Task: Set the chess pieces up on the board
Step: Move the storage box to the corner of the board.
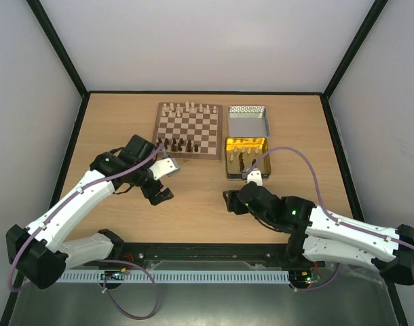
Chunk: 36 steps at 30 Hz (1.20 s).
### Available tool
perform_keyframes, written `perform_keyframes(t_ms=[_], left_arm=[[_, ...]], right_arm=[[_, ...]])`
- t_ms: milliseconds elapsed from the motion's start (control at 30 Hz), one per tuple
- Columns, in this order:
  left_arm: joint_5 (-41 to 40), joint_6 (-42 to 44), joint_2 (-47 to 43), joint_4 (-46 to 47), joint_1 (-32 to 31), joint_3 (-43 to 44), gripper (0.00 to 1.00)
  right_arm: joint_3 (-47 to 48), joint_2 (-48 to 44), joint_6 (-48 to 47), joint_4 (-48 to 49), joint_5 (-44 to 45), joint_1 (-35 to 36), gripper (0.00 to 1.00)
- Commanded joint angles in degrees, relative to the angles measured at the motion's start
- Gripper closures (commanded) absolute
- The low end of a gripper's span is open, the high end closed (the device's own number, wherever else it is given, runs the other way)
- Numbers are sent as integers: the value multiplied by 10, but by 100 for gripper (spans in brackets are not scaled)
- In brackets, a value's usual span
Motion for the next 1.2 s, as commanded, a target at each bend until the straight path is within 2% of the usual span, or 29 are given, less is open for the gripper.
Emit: perform_keyframes(t_ms=[0, 467, 633, 700, 767, 967, 1167], left_arm=[[-5, -5, 4, -4, 3, -5, 1], [-27, -18, -10, 9, 7, -2, 1], [-63, -41, -38, 48, 51, 30, 1], [-64, -44, -42, 54, 67, 41, 1], [-55, -36, -50, 58, 81, 46, 1], [-25, -22, -36, 64, 126, 66, 1], [110, -29, 31, 92, 248, 88, 1]], right_arm=[[-2, 5, 9, -18, 24, 4, 22], [11, 14, 21, -32, 45, 3, 22], [73, 23, 39, -66, 109, 4, 22], [106, 31, 40, -64, 128, 3, 16], [138, 45, 24, -47, 122, -9, 15], [245, 164, -39, -24, 57, -126, 15], [331, 297, -47, 37, -87, -257, 16]])
